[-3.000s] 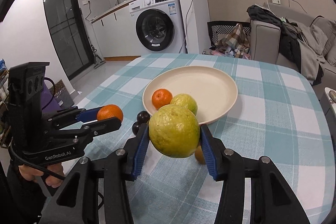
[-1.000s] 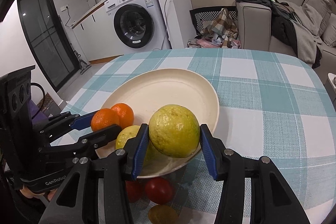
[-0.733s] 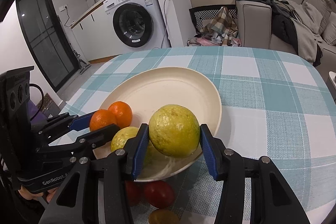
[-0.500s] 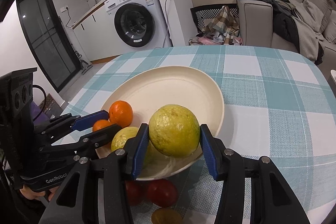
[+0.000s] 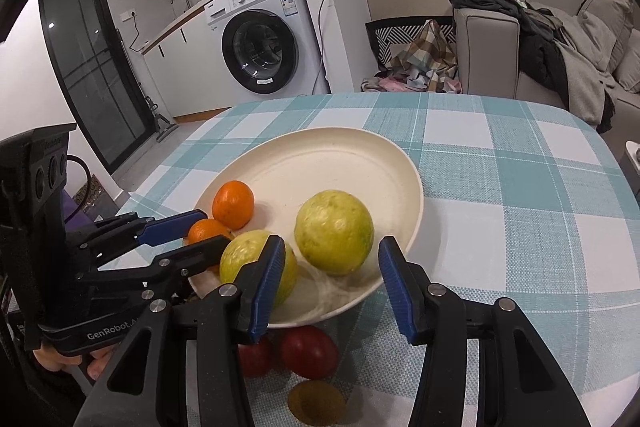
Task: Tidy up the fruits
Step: 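Lower the orange and guava into the plate and open both tools, then move the left tool to a dark plum and close around it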
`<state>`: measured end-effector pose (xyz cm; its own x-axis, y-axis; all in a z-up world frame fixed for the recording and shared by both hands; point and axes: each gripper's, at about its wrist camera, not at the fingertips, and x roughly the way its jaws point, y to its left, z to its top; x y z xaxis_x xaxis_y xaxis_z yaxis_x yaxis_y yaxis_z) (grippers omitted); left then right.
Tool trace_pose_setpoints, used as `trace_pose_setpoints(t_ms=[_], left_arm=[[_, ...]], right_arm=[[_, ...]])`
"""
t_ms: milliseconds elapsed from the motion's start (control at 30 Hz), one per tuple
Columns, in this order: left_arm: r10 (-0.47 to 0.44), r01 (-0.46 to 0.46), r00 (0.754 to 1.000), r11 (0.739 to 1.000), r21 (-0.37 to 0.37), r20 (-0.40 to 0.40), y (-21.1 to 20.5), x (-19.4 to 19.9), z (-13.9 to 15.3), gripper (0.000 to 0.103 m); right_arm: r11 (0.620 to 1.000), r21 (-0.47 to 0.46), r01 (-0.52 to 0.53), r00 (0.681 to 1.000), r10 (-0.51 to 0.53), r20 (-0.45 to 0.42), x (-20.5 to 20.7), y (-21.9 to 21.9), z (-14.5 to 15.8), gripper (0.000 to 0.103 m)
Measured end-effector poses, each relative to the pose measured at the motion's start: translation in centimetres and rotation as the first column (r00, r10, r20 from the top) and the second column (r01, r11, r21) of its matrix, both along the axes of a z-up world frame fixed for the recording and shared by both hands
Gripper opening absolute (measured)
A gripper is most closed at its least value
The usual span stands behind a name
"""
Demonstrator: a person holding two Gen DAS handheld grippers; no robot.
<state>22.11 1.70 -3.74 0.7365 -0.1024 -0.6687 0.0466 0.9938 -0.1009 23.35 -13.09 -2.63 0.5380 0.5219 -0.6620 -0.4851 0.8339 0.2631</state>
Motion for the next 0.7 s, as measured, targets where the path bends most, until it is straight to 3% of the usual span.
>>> trace_pose_setpoints(t_ms=[100, 267, 400, 500, 700], left_arm=[[0.004, -0.004, 1.0, 1.0, 0.004, 0.01, -0.2, -0.7, 0.4, 0.048], [0.033, -0.033, 0.998, 0.999, -0.014, 0.048, 0.4, -2.5, 1.5, 0.079], [0.042, -0.041, 0.997, 0.999, -0.019, 0.069, 0.7, -4.6, 2.1, 0.1], [0.04, -0.039, 0.996, 0.999, -0.011, 0.081, 0.8, -6.0, 2.2, 0.102], [0.051, -0.051, 0.998, 0.999, -0.001, 0.028, 1.3, -8.0, 1.1, 0.102]], right_arm=[[1.0, -0.02, 0.023, 1.0, -0.022, 0.019, -0.5, -0.4, 0.2, 0.062], [0.998, -0.028, 0.057, 0.996, -0.055, 0.065, -1.4, -1.3, 0.7, 0.086], [0.998, -0.006, 0.057, 0.997, -0.056, 0.048, -2.5, -2.5, 0.5, 0.094], [0.996, -0.036, 0.086, 0.996, -0.084, 0.036, -2.9, -2.8, 0.3, 0.103], [0.996, -0.049, 0.077, 0.997, -0.077, 0.008, -4.1, -3.5, 0.0, 0.103]])
